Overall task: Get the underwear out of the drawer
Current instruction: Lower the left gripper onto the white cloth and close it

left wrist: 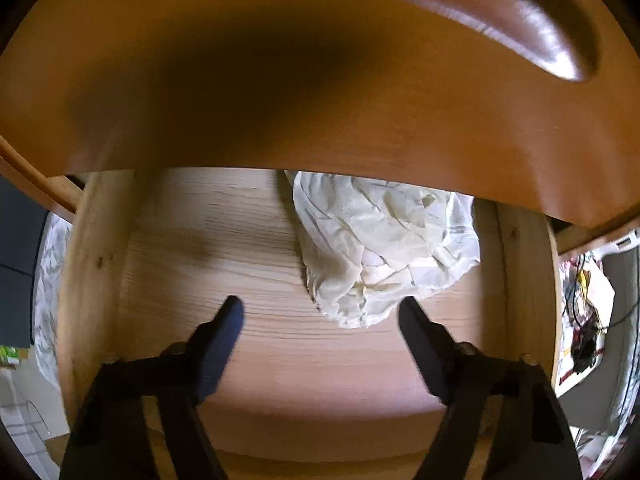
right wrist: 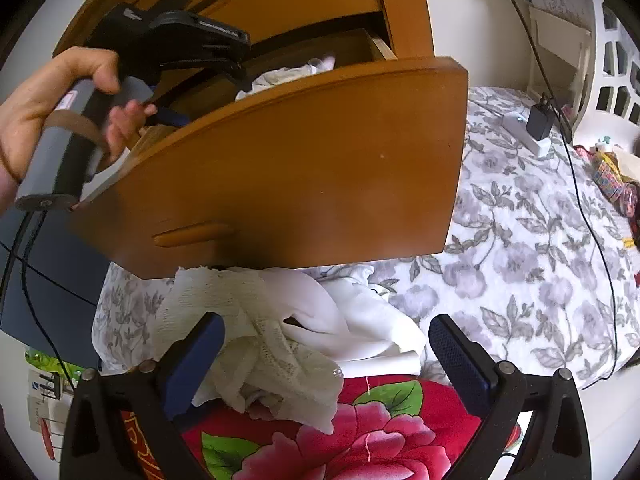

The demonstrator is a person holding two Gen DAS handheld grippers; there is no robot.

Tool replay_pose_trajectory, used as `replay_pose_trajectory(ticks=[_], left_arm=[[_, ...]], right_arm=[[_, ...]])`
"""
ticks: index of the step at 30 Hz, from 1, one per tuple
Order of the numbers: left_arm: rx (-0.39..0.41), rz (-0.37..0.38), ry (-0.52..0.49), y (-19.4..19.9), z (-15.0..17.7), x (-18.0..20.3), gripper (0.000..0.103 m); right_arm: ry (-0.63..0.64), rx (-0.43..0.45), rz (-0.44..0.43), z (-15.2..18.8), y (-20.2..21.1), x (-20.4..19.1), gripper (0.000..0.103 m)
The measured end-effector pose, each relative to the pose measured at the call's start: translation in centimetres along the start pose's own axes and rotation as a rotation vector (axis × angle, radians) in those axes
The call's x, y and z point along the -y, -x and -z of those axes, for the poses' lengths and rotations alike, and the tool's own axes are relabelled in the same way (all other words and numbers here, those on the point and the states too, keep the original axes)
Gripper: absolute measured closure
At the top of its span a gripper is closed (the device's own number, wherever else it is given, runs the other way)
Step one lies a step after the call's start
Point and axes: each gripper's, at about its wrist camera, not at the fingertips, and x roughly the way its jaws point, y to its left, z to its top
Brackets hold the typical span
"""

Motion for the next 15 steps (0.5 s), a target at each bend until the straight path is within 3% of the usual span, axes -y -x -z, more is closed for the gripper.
replay_pose_trajectory(ticks=[15], left_arm=[[-0.044,0.08,0.211,-2.9,-1.0,-1.9,0.06]], right_arm=[[-0.027,-0.013,-0.03,-0.1,-0.5,0.9,0.0]])
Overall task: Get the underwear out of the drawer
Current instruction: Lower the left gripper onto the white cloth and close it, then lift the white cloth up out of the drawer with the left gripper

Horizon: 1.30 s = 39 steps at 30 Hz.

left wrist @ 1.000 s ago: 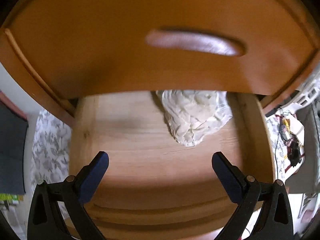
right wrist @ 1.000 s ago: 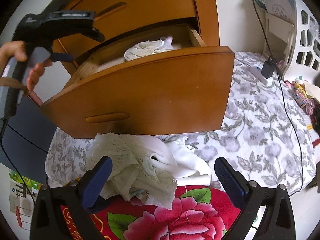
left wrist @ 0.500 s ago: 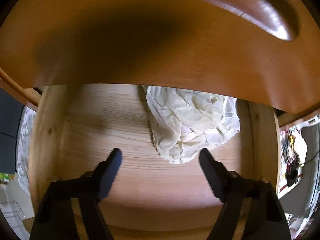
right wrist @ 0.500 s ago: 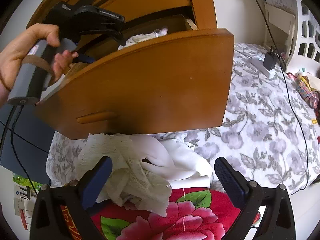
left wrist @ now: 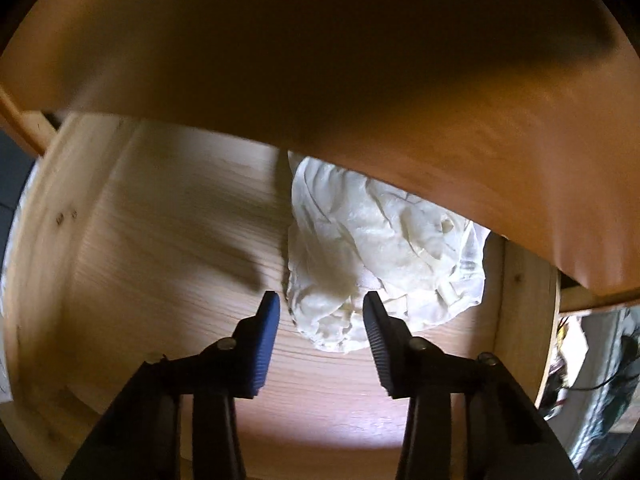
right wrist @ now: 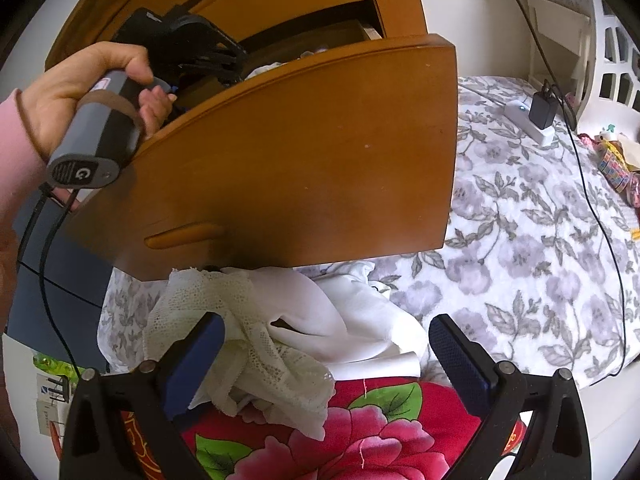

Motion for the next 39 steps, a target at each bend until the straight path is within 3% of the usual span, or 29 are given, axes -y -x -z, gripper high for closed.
replay_pose_trajectory(ticks=[14,21,28,39], left_arm=[[-0.035,0.047,0.137,-1.2,0.1,-2.1,0.08],[-0.048,0.053,0.171,-1.3,-0.1,-3.7,0.095],[-0.05,0.054,0.165,-1.1,-0.6,-4.7,0.101],[-0.046,-0.017,0.026,1.2,-1.6,-5.9,0.102]], right_arm=[[-0.019,0.002,-0.012,-0.1,-0.1,0.4,0.0],[-0.021,0.006,-0.017,-0.1,0.1,0.3,0.0],[-0.033,0.012,-0.018,-0.1,0.4,0.5,0.0],[-0.026,0.015,-0.02,0.0,0.5,0.2,0.0]])
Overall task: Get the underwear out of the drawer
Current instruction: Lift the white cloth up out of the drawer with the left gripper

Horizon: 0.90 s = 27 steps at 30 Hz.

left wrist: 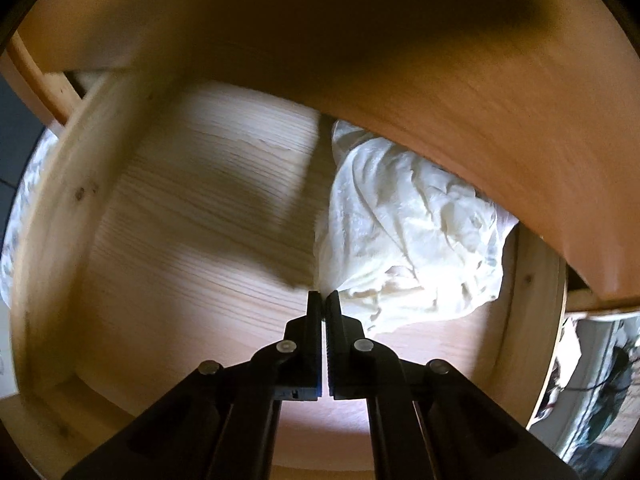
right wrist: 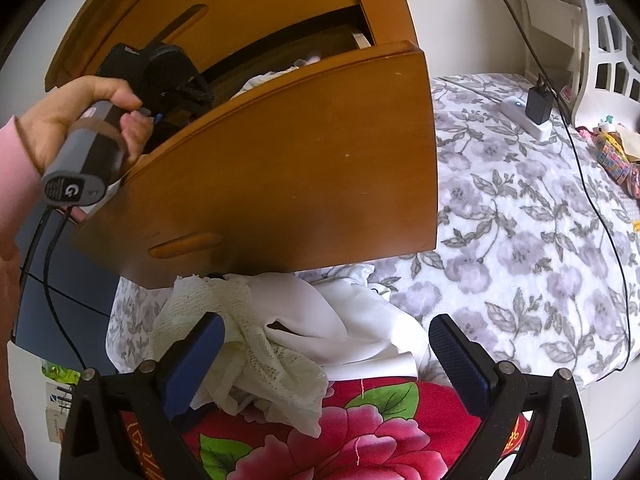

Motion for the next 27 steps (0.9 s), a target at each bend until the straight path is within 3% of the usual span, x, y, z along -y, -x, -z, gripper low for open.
replay_pose_trajectory(ticks=[12,17,27], left_arm=[[-0.002,-0.144,-0.243,1.7,1.6,1.0,0.102],[0.002,-0.194,-0.326,2.2,3.9,2.1,0.102],[0.009,-0.21,-0.404,7.0,7.4,-0.2,0.102]], right_arm=[[0.003,0.013,-0.003,0.1,0.6,-0.3,0.0],[0.01,0.024,-0.007,0.1,1.2,-0.7,0.0],[0.031,0.056,-0.018,0.3,2.9,-1.7,0.0]])
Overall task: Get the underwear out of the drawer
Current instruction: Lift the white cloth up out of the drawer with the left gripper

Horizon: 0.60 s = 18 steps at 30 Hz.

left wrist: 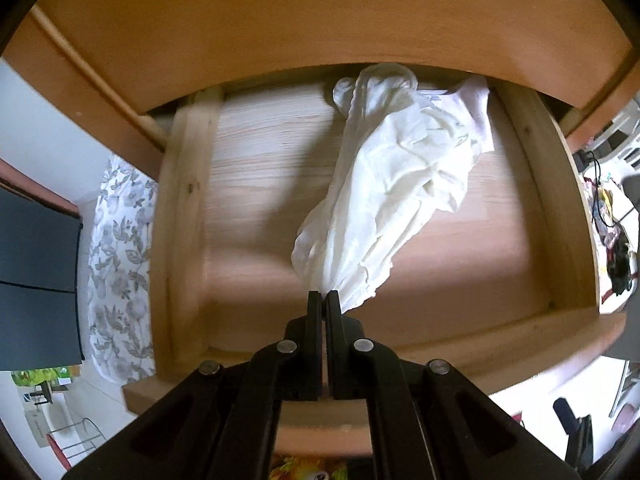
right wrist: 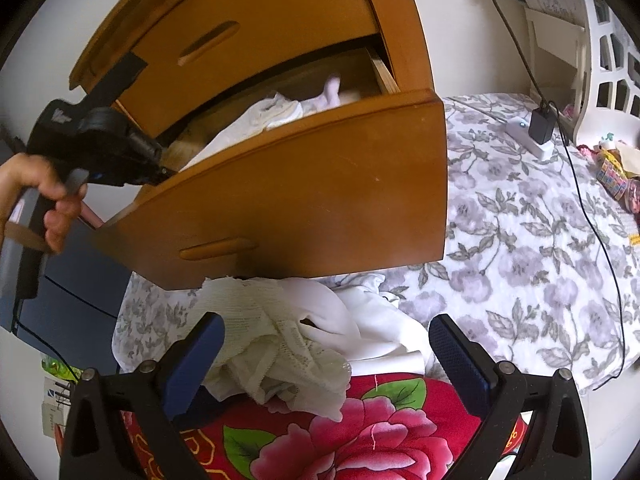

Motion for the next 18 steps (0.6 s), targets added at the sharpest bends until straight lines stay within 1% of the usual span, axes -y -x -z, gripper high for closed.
replay_pose_trajectory(ticks=[4,5,8,10,14,15,18], left_arm=[[0.039,0.0,-0.004,1.1,0.6,-0.5,0.102],[0.05,0.001,-0.003,2.4,0.6,-0.3,0.102],[0.084,0.012,0.0,4.5,1.2,-0.7,0.102],[0.131,0.003,-0.001,5.9,1.5,-0.9,0.102],[0.197,0.023,0.02,7.9,1.5,-1.5,0.102],[0.223,0.022,0.02,7.1,1.1,-1.8,0.102],[0.304,0.016,0.016,9.4,1.2,-1.9,0.102]], right_arm=[[0.003,0.015,0.0,0.0,0.7,-0.3,0.0],[0.004,0.019,0.0,0.0,0.9,-0.3,0.0],[0.009,0.028,-0.001,0.0,1.4,-0.5,0.0],[0.012,0.034,-0.001,0.0,1.7,-0.7,0.0],[0.022,0.044,-0.001,0.1,2.3,-1.1,0.0],[0.024,0.047,-0.001,0.2,2.4,-1.3,0.0],[0.031,0.055,0.005,0.2,2.9,-1.5,0.0]])
